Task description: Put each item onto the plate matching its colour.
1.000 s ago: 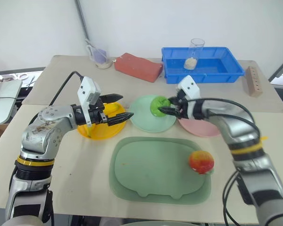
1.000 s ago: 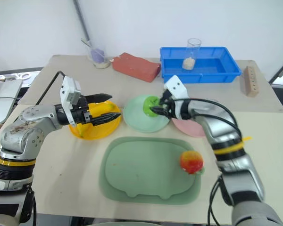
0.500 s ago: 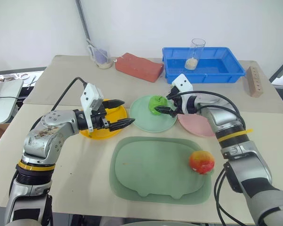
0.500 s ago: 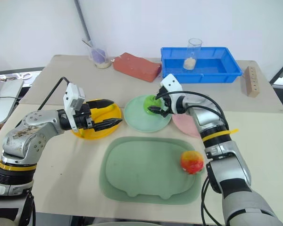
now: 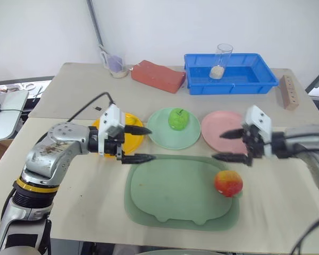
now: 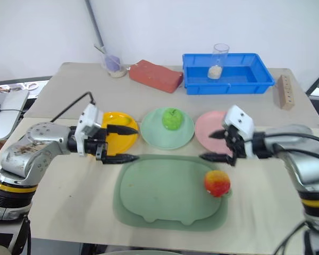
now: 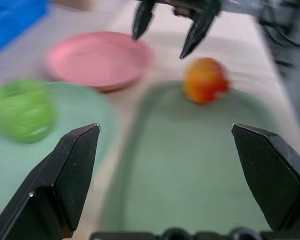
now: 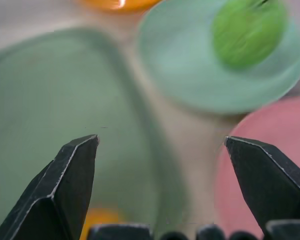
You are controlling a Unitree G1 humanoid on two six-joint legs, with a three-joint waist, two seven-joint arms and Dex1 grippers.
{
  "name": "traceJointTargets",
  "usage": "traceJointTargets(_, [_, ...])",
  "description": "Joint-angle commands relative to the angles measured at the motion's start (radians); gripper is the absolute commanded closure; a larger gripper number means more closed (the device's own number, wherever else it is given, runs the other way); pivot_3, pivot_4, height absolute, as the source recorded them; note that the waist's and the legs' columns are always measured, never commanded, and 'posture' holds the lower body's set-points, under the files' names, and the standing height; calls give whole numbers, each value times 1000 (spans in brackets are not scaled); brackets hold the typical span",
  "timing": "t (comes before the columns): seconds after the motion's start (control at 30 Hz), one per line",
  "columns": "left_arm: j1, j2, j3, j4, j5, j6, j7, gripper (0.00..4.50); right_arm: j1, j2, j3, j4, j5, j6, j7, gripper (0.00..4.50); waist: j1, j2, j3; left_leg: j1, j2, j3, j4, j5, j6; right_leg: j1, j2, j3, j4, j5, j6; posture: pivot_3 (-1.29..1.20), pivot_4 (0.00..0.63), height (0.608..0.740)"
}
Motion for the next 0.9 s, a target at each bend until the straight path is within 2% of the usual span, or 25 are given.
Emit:
traceJointTargets(0.03, [-12,17,-41,-45,33,-90,-85,0,129,-59,-106,-97,30,-38,50,46,-4,1,0,0,0,0,0,0,0,0,0,0,0,0,0,0,150,740])
traceJointTargets(0.13, [-20,1,-73,-48,54,-146,-120,0,262,-86,-139,-136,8,-76,58,46,-6,1,0,0,0,0,0,0,0,0,0,1,0,-1,1,0,150,740])
traceJointTargets(0.27, [-40,-28,-102,-29,77,-205,-151,0,329,-67,-119,-146,-23,-108,5,46,-2,0,0,0,0,0,2,0,0,0,0,1,-1,-1,2,0,150,740])
traceJointTargets(0.4, [-53,-47,-114,-22,84,-219,-162,0,310,-22,-87,-118,-43,-133,-58,46,0,0,0,-1,0,0,2,0,0,1,0,1,-3,-1,2,0,150,740])
traceJointTargets(0.67, [-72,-38,-100,-26,74,-192,-165,0,311,-30,-20,-63,-131,-223,-78,46,2,0,0,-1,-1,0,2,0,0,1,0,1,-4,-1,2,0,150,740])
traceJointTargets(0.8, [-64,-37,-104,-46,81,-188,-149,0,289,-29,-12,-38,-114,-232,-58,1189,2,0,0,-1,0,0,2,0,0,1,0,1,-4,-1,2,0,150,740])
traceJointTargets(0.83, [-63,-36,-103,-50,80,-187,-147,0,285,-32,-11,-35,-111,-233,-50,1382,2,0,0,-1,0,0,2,0,0,1,0,1,-4,-1,2,0,150,740])
traceJointTargets(0.9, [-60,-33,-102,-56,81,-183,-139,0,276,-36,-12,-28,-103,-232,-37,1448,3,0,0,-1,0,0,2,0,0,1,0,1,-4,-1,2,0,150,740])
